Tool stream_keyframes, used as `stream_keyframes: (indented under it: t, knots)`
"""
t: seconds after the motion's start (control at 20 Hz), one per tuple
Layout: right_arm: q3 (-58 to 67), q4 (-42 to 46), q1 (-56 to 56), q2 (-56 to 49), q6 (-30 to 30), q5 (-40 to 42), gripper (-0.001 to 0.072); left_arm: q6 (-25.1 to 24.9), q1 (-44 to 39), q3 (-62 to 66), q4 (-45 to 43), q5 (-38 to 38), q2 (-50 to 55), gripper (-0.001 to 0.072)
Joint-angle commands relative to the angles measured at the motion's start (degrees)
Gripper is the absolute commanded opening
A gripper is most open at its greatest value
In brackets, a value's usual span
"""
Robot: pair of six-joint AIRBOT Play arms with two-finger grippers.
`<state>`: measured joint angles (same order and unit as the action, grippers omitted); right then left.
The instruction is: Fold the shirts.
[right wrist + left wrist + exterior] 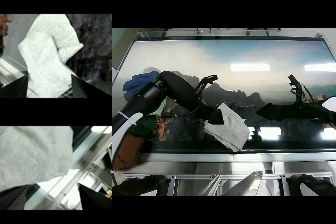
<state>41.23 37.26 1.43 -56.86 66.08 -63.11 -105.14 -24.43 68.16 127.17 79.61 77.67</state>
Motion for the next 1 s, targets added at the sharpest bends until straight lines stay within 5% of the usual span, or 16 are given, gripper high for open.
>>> stream_keyframes:
  t: [0.0,0.3,0.55,0.6,0.7,0.75,0.8,0.9,0.95]
  knots:
    - [-0.04,3.08,0.00,-0.61,1.75,0.07,0.0572,2.69,7.08,-3.52,-0.09,6.97,-3.76,0.0715]
    - [-4.83,4.81,7.15,-11.19,3.82,2.38,0.0572,2.73,20.74,-32.98,0.70,-11.23,-18.71,0.0712]
    - [-5.03,-0.55,15.98,-22.34,1.73,8.00,0.0571,-3.23,20.79,-35.63,7.39,-22.23,-11.58,0.0695]
    - [-5.03,-2.91,16.33,-23.28,0.13,7.50,0.0538,-4.04,19.54,-33.68,8.15,-22.69,-8.41,0.0695]
    - [-5.01,-5.64,16.28,-23.04,-2.91,6.23,0.0068,-4.39,15.89,-28.61,7.91,-22.84,-2.64,0.0694]
    - [-4.94,-6.08,16.26,-22.45,-2.91,6.10,0.0080,-4.39,14.12,-26.23,7.91,-23.34,-0.28,0.0694]
    - [-4.92,-6.08,16.26,-21.49,-2.91,6.10,0.0075,-4.39,12.31,-23.71,7.89,-24.59,1.99,0.0616]
    - [-4.90,-6.05,16.22,-18.91,-2.89,6.12,0.0013,-4.37,9.55,-18.97,7.91,-25.51,5.75,0.0199]
    - [-4.90,-6.05,16.17,-17.40,-2.89,6.12,0.0013,-4.39,7.96,-16.74,7.89,-24.92,7.28,0.0078]
